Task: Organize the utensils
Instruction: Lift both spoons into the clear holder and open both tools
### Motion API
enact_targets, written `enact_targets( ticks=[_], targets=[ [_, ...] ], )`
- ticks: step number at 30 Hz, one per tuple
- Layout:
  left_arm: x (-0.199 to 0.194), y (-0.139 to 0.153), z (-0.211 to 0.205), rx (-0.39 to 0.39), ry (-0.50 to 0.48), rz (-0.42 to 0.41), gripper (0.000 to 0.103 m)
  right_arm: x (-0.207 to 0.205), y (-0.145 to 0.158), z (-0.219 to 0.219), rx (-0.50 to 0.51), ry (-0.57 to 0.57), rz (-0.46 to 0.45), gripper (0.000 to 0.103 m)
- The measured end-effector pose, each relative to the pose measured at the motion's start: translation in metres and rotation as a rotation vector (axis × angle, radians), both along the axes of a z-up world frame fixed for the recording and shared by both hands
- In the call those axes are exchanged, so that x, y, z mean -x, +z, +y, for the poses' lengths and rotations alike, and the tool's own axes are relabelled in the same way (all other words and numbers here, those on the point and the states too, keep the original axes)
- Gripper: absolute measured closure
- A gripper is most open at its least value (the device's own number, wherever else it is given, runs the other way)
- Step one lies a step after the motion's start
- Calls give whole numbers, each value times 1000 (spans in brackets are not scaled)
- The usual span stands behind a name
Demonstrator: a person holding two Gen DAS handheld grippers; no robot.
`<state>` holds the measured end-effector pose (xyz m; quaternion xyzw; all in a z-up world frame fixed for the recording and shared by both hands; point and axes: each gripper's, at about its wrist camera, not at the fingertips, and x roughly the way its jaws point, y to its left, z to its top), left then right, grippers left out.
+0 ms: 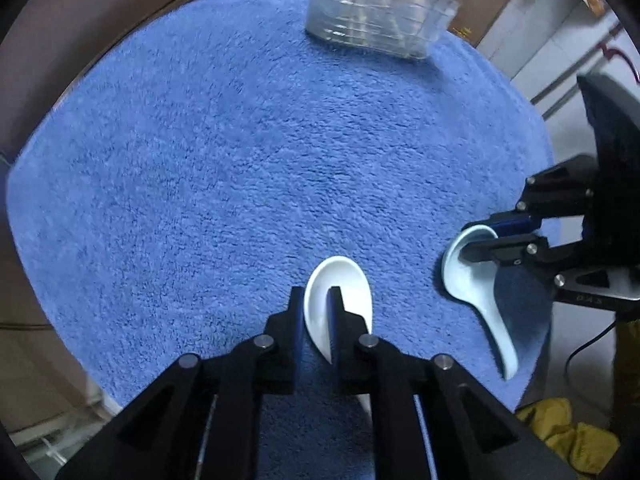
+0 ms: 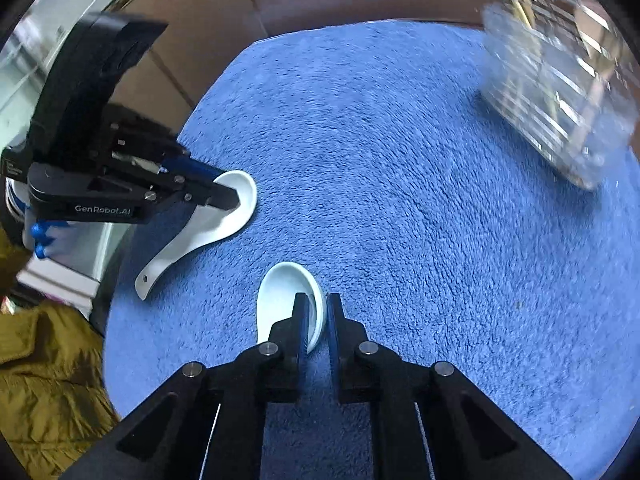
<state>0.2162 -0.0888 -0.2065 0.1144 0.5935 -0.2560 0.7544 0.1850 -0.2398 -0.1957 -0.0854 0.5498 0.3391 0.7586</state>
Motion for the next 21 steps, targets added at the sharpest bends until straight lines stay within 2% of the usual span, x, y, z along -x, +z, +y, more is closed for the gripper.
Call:
enact_targets(
  ticks=[5,9,16,17,21],
  targets=[
    [11,17,-4,-11,48,-99,99,8,2,1,24,8,-70,94],
    [12,55,-9,26,83,-232,99,15,24,-10,11,-49,-181,95],
    [-4,150,-40,159,143,-522,99,8,118,-50,-42,-271,-514,95],
    [-9,164,-45,186,158,-559,99,6,139,-62,-80,-323,-571,95],
    [-32,202,-61,245,214,-681,99,-3,193,-87,-90,-476,-782,95]
  ],
)
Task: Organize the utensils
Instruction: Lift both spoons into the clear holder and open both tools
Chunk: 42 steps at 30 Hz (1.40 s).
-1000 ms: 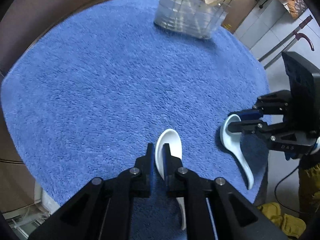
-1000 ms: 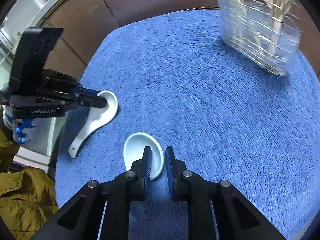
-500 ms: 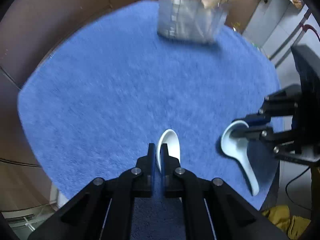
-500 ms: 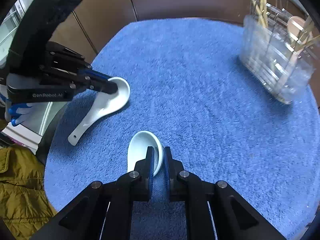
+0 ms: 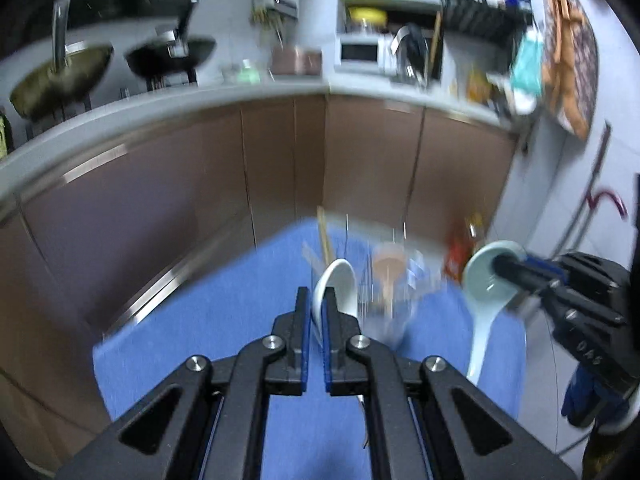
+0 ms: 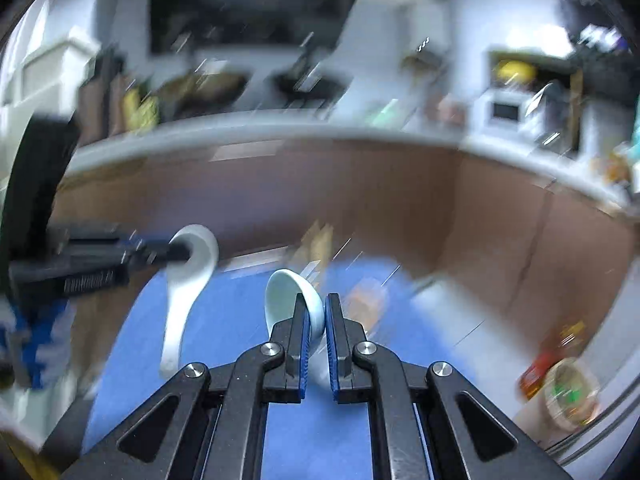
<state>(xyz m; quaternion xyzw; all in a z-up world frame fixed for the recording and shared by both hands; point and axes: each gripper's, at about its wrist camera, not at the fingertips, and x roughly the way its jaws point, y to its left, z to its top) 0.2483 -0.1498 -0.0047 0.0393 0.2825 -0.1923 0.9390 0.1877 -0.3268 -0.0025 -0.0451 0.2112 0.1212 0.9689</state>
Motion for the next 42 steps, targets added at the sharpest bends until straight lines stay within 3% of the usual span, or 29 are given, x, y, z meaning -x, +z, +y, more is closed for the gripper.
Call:
enact_targets(
  ticks=[4,8,14,24,29,31,35,42],
  targets=[
    [-34,19,-22,52,78,-93,99,-24,27,-13,-34,-102,-147,95],
    [-62,20,-41,53,146,-174,99,-50,23,-15,0,-176,-202,95],
    [-89,-5,-70,25,226,-267,99,-90,-5,-13,32,-225,-227,95],
    [-100,-56,-82,34,225,-294,96,-99,-50,-11,21,-233,-193,93],
    [-97,-71,-75,67,184,-254,92,-93,-62,-15,-16,-208,-159,70],
    [-94,-70,-71,84,175,-258,84,-88,-63,-17,-32,-197,-147,66],
    [-86,-61,-58,116,161,-238,79,-77,-59,-24,-77,-199,-130,64],
    [-53,-40,-34,101,141,-239,68,-40,-37,-38,-127,-232,-146,56]
  ],
)
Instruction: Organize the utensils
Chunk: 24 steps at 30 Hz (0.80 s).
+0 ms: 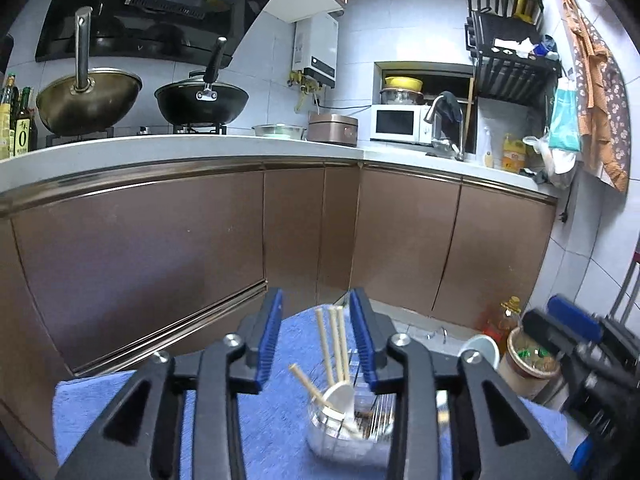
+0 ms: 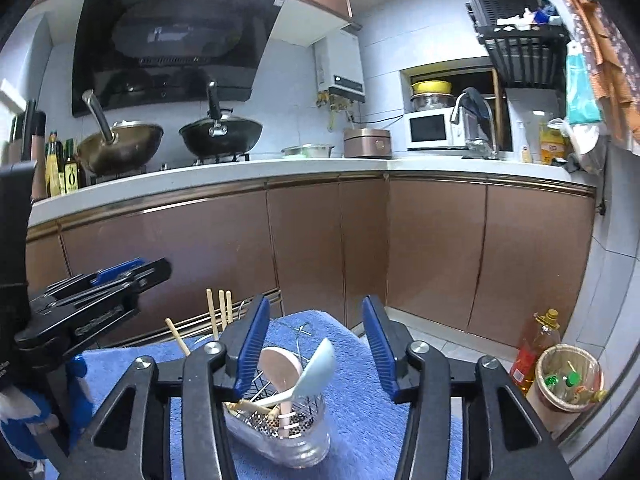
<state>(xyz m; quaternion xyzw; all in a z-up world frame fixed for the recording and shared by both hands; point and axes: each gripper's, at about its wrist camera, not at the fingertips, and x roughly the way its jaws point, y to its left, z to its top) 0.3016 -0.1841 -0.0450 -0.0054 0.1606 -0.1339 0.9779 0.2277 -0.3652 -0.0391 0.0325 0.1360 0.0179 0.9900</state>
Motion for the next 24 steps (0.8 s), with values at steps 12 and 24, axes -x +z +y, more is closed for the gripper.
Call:
enact_targets(
  ticks=[12,24],
  targets=[
    [87,16,47,-96,66,43,42,78,25,6,-70,1,19,38],
    [154,29,80,-156,135,-7,37,111,17,43,-85,-5,93,13]
  ],
)
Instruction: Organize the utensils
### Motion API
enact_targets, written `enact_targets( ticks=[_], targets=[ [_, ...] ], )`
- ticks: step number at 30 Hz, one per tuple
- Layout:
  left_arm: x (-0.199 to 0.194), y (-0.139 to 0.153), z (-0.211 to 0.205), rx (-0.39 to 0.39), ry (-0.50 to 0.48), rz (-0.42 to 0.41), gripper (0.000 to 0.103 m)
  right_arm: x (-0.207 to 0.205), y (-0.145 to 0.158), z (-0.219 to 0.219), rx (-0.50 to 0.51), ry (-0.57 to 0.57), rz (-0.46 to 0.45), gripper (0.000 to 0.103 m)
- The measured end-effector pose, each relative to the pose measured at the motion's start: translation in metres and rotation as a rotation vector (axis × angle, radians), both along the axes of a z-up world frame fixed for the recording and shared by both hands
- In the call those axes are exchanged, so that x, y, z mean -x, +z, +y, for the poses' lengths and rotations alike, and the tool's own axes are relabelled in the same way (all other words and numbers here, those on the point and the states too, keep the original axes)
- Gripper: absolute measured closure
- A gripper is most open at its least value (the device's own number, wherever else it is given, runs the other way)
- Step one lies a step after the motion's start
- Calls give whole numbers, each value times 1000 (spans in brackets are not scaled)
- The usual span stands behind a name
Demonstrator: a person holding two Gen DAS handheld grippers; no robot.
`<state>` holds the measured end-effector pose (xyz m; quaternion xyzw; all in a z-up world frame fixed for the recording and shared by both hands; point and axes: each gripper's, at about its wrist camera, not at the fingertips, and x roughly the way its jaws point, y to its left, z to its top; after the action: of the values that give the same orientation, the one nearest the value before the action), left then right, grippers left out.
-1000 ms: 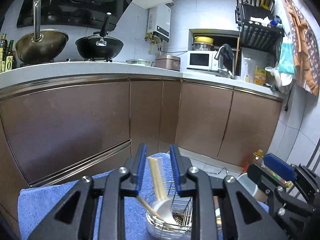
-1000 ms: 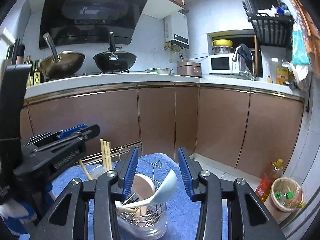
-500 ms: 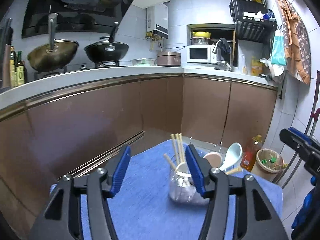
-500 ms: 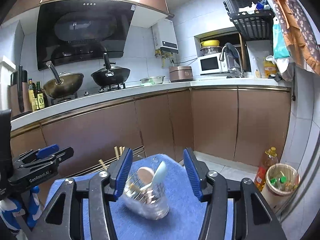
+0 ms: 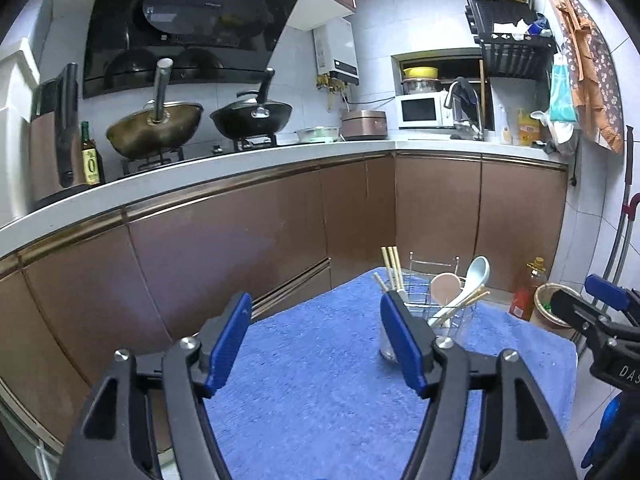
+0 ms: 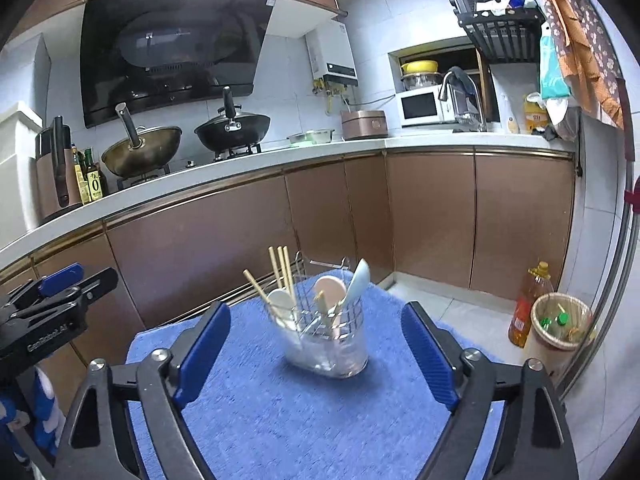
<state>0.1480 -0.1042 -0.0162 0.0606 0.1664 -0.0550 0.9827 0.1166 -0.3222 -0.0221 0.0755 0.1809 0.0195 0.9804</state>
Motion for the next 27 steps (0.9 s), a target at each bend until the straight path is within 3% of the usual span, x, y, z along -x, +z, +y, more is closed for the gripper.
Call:
enact_targets(
  ticks=[5,16,27],
  targets=[
    [13,3,12,-1,50,-20,28,8,3,12,30,-18,-3,0],
    [24,8,41,38,119,-58,27,23,6,23,142,-118,-28,0],
    [19,0,46,24,123,-55,27,19,0,18,143,-158,-6,0]
  ],
)
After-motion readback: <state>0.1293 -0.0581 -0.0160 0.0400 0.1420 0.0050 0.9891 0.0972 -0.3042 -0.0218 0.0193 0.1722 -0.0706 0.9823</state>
